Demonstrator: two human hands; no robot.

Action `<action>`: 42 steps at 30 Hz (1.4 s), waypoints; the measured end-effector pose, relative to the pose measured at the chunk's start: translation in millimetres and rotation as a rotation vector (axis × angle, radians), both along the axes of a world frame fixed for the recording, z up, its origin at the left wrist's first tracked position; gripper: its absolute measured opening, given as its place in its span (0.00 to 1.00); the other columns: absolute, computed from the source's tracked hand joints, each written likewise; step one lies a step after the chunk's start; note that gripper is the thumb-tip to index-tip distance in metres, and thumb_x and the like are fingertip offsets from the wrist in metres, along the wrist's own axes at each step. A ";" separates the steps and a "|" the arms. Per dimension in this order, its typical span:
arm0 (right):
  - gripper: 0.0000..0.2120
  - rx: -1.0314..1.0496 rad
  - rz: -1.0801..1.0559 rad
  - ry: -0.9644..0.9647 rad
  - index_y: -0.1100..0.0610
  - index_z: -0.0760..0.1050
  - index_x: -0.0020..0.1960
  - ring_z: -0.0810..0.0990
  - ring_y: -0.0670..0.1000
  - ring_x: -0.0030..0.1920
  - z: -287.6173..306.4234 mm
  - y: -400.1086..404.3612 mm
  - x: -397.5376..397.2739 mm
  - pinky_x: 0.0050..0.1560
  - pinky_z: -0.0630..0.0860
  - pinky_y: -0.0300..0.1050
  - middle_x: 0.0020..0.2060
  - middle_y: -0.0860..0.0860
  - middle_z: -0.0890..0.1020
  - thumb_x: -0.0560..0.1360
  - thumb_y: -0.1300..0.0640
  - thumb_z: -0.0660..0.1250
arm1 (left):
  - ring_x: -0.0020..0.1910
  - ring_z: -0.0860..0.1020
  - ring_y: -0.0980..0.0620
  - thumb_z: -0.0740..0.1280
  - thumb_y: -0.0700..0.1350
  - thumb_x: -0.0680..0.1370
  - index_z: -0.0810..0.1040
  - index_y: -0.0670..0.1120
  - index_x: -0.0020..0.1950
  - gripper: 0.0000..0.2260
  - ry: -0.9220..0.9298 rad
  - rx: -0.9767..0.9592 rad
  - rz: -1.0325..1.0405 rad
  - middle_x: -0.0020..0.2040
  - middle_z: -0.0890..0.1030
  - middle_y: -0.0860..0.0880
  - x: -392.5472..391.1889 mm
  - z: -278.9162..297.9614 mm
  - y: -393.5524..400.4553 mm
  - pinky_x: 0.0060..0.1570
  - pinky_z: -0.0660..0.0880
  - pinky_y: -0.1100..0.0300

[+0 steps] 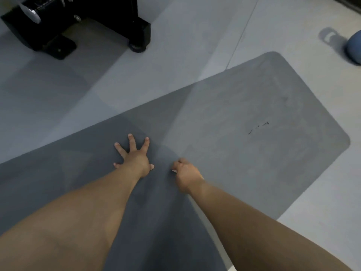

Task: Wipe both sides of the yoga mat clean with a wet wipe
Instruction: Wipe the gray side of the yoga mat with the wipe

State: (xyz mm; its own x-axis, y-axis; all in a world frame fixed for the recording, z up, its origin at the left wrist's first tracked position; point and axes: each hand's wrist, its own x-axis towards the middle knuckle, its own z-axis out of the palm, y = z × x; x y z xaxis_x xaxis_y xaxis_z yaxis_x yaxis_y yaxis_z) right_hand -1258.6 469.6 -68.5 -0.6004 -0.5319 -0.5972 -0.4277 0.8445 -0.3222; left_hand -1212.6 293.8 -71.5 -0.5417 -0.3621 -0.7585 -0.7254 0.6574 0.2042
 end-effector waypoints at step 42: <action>0.06 -0.393 -0.184 0.582 0.61 0.72 0.39 0.76 0.64 0.38 -50.3 23.6 -131.9 0.38 0.73 0.53 0.38 0.61 0.74 0.68 0.70 0.66 | 0.78 0.34 0.32 0.83 0.63 0.58 0.38 0.64 0.80 0.66 -0.009 -0.219 -0.055 0.79 0.28 0.48 -23.6 1.6 -66.2 0.68 0.61 0.26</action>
